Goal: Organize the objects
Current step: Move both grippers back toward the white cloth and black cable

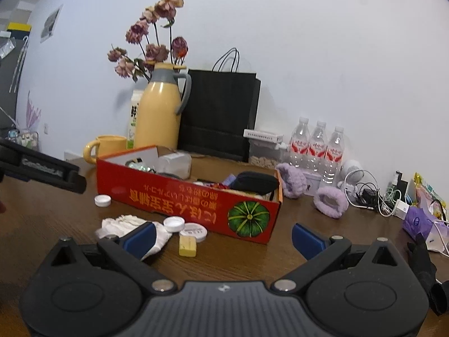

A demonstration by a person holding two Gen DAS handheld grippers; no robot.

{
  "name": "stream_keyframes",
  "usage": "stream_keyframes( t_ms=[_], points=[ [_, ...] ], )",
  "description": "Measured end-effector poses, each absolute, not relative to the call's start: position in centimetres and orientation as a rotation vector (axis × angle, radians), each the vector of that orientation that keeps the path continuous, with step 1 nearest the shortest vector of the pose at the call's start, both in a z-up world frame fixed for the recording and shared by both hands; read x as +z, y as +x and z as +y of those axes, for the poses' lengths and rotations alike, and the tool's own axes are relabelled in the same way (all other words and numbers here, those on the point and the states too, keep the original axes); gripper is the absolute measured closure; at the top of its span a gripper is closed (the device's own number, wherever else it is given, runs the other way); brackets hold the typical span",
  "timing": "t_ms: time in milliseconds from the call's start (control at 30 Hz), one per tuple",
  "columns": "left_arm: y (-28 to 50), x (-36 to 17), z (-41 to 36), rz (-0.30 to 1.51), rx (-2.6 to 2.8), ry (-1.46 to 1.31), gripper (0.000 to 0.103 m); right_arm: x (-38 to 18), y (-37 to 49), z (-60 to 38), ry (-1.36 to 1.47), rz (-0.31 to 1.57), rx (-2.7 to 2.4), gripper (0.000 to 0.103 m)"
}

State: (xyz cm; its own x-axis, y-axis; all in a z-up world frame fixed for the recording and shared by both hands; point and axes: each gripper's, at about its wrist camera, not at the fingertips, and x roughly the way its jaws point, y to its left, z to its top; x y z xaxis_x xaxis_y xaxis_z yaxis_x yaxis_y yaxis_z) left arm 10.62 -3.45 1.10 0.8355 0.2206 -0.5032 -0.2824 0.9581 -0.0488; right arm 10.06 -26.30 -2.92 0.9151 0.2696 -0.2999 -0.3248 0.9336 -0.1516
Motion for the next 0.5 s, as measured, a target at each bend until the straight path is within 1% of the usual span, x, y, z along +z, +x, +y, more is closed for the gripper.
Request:
stream_keyframes(
  t_ms=[233,300,400,500],
  points=[
    [11.4,0.0,-1.6,0.549,0.154,-0.111,0.0,-3.9,11.5,-25.0,-0.22,0.369,0.386,0.0],
    [11.6,-0.1,-1.4,0.553,0.14,-0.099,0.0,-4.2,12.1,-24.5,-0.223,0.397,0.396,0.002],
    [11.9,-0.2,-0.7,0.553,0.128,-0.109,0.0,-3.9,13.1,-24.1,-0.165,0.429,0.471,0.005],
    [12.0,-0.3,0.3,0.558,0.134,-0.137,0.0,-3.5,14.3,-23.2,-0.086,0.474,0.531,0.005]
  ],
)
